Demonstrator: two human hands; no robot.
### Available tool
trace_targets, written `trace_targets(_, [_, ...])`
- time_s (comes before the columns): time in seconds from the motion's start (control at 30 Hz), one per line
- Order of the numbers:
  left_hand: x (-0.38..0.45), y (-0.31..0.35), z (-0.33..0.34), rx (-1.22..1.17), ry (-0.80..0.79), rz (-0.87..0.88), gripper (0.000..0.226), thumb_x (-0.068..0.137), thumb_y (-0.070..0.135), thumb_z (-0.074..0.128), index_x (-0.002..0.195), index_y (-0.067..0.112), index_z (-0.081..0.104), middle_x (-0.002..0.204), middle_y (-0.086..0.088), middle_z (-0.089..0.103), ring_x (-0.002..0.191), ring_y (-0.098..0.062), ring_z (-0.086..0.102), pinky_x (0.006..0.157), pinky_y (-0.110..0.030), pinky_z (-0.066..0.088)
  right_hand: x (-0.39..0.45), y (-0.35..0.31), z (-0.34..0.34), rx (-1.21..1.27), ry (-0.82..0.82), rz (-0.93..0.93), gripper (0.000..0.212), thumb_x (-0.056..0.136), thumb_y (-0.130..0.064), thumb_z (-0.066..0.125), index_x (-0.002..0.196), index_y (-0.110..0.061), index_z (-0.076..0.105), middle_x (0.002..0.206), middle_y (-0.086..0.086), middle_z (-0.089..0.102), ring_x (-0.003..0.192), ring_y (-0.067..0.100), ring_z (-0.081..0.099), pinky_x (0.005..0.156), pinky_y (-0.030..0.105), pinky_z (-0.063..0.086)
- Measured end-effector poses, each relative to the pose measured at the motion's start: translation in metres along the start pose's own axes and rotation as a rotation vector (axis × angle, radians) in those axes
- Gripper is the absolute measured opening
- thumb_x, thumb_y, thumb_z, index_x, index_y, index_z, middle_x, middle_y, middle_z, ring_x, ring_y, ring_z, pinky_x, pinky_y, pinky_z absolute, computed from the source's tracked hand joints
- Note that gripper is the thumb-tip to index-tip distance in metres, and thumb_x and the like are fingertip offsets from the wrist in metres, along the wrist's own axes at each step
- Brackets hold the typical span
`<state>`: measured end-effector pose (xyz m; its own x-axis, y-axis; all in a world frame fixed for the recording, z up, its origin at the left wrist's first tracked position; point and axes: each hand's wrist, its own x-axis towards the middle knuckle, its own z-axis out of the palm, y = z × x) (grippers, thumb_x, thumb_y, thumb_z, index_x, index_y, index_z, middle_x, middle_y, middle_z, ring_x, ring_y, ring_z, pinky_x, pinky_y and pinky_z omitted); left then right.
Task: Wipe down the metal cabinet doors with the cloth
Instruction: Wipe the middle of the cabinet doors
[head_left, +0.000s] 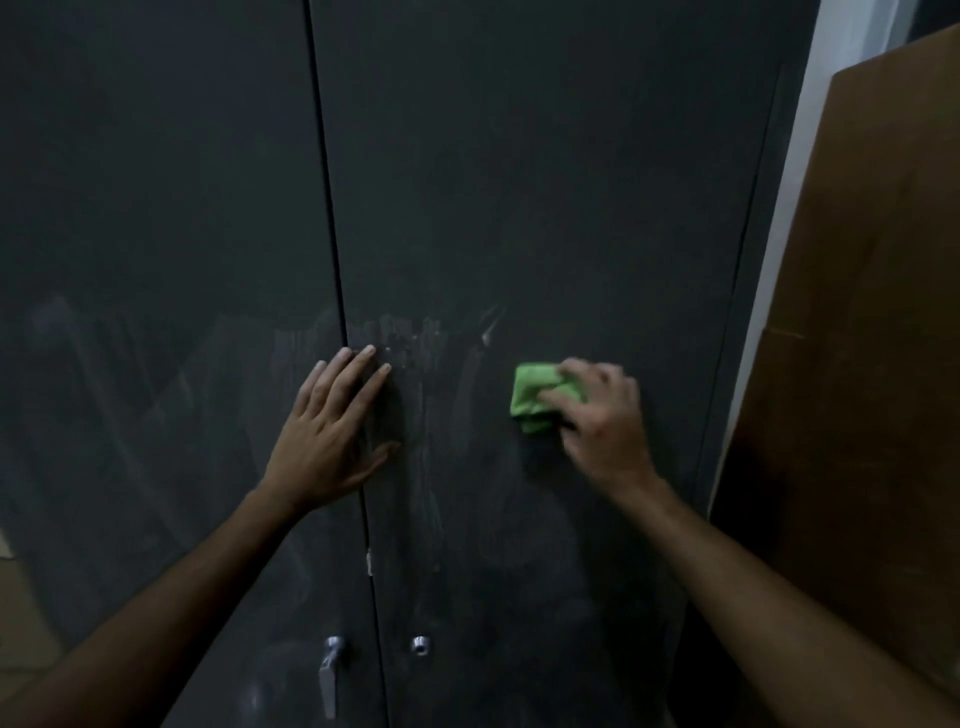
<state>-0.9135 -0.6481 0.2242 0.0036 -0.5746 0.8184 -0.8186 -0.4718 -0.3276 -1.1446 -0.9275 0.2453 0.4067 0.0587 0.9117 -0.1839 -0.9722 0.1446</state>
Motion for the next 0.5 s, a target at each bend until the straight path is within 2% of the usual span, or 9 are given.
trace_targets(0.07, [-0.013, -0.011, 0.000, 0.013, 0.011, -0.020, 0.088, 0.097, 0.061, 0.053, 0.163, 0.008, 0.032, 0.174, -0.015, 0.018, 0.161, -0.037, 0.016, 0.129, -0.057, 0.019, 0.029, 0.001, -0.001, 0.008, 0.139, 0.311, 0.053, 0.071, 0.006, 0.074, 0.116, -0.021, 0.075, 0.134, 0.011, 0.059, 0.107, 0.038, 0.054, 0.088, 0.047, 0.049])
trace_targets(0.13, [-0.025, -0.022, 0.000, 0.011, 0.014, -0.041, 0.088, 0.097, 0.063, 0.053, 0.164, 0.009, 0.031, 0.174, -0.014, 0.017, 0.161, -0.036, 0.016, 0.129, -0.057, 0.018, 0.058, -0.023, 0.006, 0.049, 0.224, 0.437, 0.060, 0.076, 0.008, 0.068, 0.127, -0.022, 0.070, 0.141, 0.011, 0.052, 0.114, 0.035, 0.048, 0.097, 0.048, 0.049])
trace_targets(0.2, [-0.034, -0.033, -0.002, 0.007, 0.001, -0.064, 0.089, 0.097, 0.064, 0.052, 0.164, 0.010, 0.030, 0.175, -0.013, 0.016, 0.161, -0.036, 0.015, 0.130, -0.057, 0.018, 0.061, -0.055, 0.018, 0.054, 0.154, 0.303, 0.060, 0.076, 0.004, 0.062, 0.129, -0.024, 0.070, 0.143, 0.014, 0.053, 0.114, 0.037, 0.048, 0.096, 0.049, 0.047])
trace_targets(0.3, [-0.042, -0.051, -0.006, 0.004, -0.041, -0.045, 0.090, 0.096, 0.065, 0.051, 0.165, 0.011, 0.028, 0.175, -0.013, 0.014, 0.162, -0.036, 0.013, 0.130, -0.056, 0.015, 0.024, -0.075, 0.032, -0.016, -0.043, -0.095, 0.042, 0.084, -0.004, 0.059, 0.116, -0.024, 0.077, 0.133, 0.013, 0.064, 0.106, 0.035, 0.050, 0.084, 0.046, 0.049])
trace_targets(0.37, [-0.043, -0.061, -0.008, 0.003, -0.068, 0.005, 0.091, 0.095, 0.064, 0.052, 0.165, 0.012, 0.028, 0.175, -0.013, 0.014, 0.162, -0.035, 0.013, 0.130, -0.055, 0.016, 0.014, -0.060, 0.023, -0.017, -0.051, -0.134, 0.039, 0.075, 0.001, 0.073, 0.106, -0.022, 0.080, 0.125, 0.013, 0.068, 0.100, 0.037, 0.055, 0.078, 0.045, 0.051])
trace_targets(0.43, [-0.044, -0.069, -0.011, -0.003, -0.090, 0.041, 0.091, 0.094, 0.063, 0.054, 0.165, 0.012, 0.028, 0.175, -0.012, 0.015, 0.162, -0.034, 0.013, 0.129, -0.056, 0.019, 0.027, -0.044, 0.016, 0.011, 0.079, 0.101, 0.047, 0.066, 0.007, 0.077, 0.107, -0.018, 0.079, 0.126, 0.015, 0.065, 0.099, 0.041, 0.057, 0.082, 0.047, 0.051])
trace_targets(0.5, [-0.044, -0.073, -0.012, -0.002, -0.108, 0.056, 0.092, 0.094, 0.063, 0.053, 0.166, 0.013, 0.027, 0.176, -0.011, 0.014, 0.163, -0.033, 0.012, 0.130, -0.055, 0.018, 0.061, -0.046, 0.018, 0.041, 0.237, 0.433, 0.054, 0.074, 0.008, 0.069, 0.121, -0.018, 0.073, 0.135, 0.015, 0.056, 0.108, 0.040, 0.052, 0.092, 0.051, 0.051])
